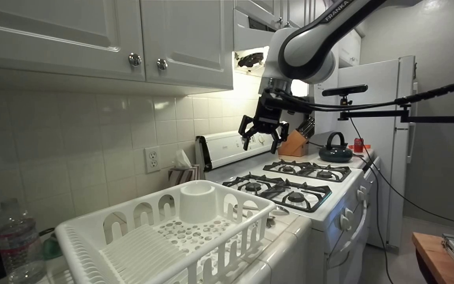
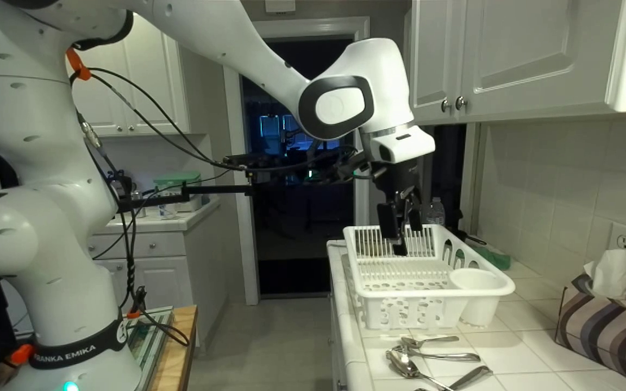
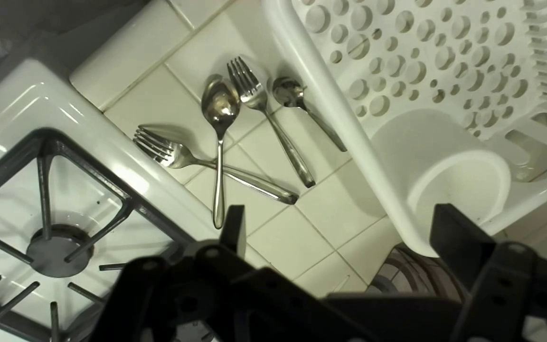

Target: Put one silver fork and spoon on the dishrack.

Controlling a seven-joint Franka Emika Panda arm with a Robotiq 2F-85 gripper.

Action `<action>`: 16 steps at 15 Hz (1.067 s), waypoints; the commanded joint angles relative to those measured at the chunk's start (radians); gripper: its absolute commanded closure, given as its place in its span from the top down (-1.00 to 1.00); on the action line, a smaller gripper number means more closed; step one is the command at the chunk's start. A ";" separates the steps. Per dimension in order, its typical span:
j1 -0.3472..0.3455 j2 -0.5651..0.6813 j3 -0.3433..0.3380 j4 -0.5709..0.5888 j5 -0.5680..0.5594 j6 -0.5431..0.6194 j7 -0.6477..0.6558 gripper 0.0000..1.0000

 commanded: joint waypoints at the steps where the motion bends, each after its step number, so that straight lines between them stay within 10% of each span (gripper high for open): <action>1: 0.000 0.000 0.000 0.002 0.001 -0.003 0.001 1.00; 16: -0.008 0.267 -0.089 0.056 -0.121 0.156 0.003 1.00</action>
